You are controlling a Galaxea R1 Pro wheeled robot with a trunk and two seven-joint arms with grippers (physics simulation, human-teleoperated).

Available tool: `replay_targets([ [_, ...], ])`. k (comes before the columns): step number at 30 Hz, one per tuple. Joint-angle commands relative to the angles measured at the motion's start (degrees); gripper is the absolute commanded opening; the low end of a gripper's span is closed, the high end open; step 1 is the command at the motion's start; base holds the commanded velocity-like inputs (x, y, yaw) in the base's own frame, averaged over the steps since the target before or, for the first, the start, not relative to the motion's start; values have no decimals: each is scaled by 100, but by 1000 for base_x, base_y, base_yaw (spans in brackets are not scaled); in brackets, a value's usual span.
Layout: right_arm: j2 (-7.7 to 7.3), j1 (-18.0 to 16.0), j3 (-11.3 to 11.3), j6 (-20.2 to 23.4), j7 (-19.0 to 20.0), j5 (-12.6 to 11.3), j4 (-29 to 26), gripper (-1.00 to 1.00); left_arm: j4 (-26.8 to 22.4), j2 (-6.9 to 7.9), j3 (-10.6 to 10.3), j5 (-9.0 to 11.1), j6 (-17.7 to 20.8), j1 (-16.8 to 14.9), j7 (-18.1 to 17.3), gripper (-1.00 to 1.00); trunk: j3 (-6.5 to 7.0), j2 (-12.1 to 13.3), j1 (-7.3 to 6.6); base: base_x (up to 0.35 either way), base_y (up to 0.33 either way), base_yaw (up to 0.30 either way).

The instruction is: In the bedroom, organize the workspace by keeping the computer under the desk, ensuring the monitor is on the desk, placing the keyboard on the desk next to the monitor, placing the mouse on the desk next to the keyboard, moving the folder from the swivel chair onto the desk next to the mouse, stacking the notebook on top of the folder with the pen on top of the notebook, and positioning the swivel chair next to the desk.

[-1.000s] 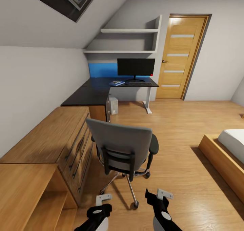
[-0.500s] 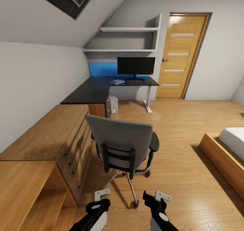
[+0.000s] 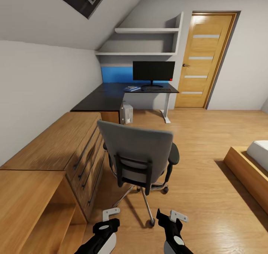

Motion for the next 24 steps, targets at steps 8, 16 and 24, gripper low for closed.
replay_targets([
  [8, -2, -4, 49, -29, -38, -46, 36, 100, -8, 6, -41, 28, 29, -4, 48, 100, -149, -325, 176, 0, 0, 102],
  [16, -3, -4, 49, -33, -38, -43, 70, 100, -5, 6, -41, 28, 29, -5, 48, 100, -293, -646, 351, 0, 0, 24],
  [24, -8, -6, 358, -156, -56, 249, 189, 100, 195, -25, -69, -4, 51, -32, 29, 100, -437, -967, 527, 0, 0, 0],
])
